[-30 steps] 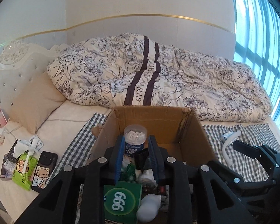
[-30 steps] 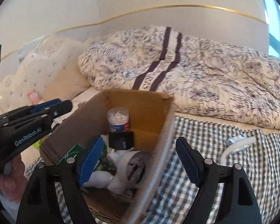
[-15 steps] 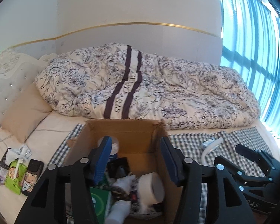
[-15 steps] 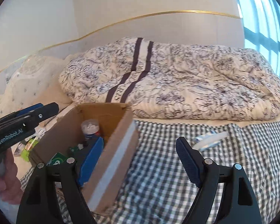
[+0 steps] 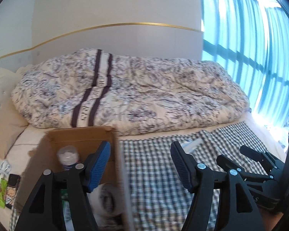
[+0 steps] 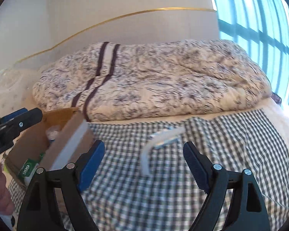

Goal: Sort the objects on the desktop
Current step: 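Move both grippers back over the bent white tube and blue tissue pack, then grasp the bent white tube with the left gripper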

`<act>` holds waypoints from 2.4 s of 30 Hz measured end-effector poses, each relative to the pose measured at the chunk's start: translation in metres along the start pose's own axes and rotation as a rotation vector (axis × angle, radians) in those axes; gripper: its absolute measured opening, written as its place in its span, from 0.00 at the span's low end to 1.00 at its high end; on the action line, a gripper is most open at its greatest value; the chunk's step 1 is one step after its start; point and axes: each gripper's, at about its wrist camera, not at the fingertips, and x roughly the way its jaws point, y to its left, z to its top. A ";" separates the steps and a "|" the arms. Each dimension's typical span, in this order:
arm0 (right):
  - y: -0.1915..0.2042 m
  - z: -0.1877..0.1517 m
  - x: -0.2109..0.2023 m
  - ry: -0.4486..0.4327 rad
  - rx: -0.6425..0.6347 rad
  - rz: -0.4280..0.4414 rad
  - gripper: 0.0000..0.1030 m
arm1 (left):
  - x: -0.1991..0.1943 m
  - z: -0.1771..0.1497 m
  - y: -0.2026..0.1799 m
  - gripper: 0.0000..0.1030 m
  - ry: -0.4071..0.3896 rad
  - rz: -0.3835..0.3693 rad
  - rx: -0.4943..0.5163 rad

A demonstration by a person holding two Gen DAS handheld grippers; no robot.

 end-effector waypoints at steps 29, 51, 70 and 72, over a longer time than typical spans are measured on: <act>-0.102 -0.039 0.054 0.172 0.088 -0.065 0.82 | 0.168 -0.072 -0.082 0.78 0.234 -0.063 -0.062; -0.108 -0.025 0.116 0.166 -0.028 0.049 0.82 | 0.246 -0.093 -0.093 0.20 0.330 -0.060 -0.050; -0.044 -0.019 0.215 0.262 -0.177 0.287 0.87 | 0.160 -0.102 -0.037 0.11 -0.124 0.146 -0.327; -0.036 -0.020 0.222 0.270 -0.200 0.310 0.88 | 0.151 -0.103 -0.038 0.11 -0.174 0.169 -0.328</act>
